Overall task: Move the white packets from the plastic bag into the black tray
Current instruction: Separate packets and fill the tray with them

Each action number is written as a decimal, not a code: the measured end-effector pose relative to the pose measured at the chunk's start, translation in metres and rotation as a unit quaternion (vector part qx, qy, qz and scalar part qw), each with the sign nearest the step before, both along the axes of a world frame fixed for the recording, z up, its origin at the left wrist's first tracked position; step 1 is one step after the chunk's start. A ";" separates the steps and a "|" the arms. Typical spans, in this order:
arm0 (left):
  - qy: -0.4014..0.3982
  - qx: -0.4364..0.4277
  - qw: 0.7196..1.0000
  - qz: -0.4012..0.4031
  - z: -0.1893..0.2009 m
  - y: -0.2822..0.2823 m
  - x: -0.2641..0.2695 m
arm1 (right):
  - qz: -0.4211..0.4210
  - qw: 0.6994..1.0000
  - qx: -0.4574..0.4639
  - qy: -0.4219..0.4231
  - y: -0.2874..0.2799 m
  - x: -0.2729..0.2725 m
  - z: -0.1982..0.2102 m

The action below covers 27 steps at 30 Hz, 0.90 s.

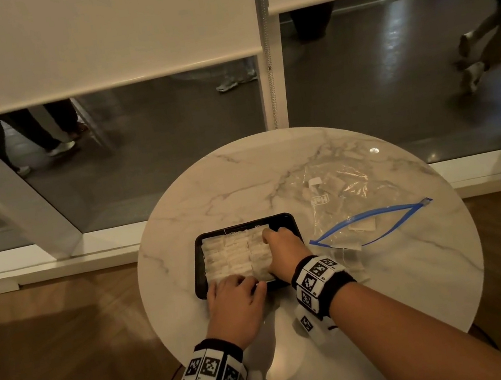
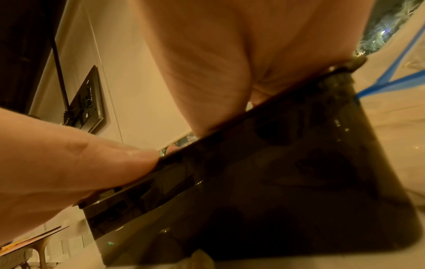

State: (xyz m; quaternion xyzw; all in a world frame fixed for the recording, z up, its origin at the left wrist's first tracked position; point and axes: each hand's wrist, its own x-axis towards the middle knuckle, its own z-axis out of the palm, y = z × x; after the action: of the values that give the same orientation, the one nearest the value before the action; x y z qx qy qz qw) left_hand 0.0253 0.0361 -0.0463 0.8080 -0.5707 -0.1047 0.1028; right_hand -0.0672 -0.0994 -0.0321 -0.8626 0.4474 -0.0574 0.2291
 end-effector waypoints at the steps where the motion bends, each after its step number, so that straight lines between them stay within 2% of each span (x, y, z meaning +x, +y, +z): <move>1: -0.002 0.001 1.000 -0.004 0.000 0.000 0.000 | -0.002 1.000 0.003 -0.002 0.000 0.000 0.000; 18: 0.036 0.003 0.999 0.020 -0.006 -0.005 0.003 | -0.022 0.999 0.031 -0.010 -0.003 0.004 -0.005; 23: -0.010 0.022 1.000 -0.010 0.003 0.000 -0.001 | -0.020 0.999 0.026 -0.012 -0.003 0.004 -0.005; 27: -0.005 0.015 1.000 0.005 0.003 -0.002 -0.002 | -0.020 0.999 0.026 -0.010 -0.003 0.004 -0.005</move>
State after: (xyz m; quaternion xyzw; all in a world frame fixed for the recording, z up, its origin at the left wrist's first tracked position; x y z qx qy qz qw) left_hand 0.0237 0.0345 -0.0432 0.8128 -0.5655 -0.1084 0.0885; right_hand -0.0634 -0.1023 -0.0371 -0.8463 0.4640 -0.0588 0.2550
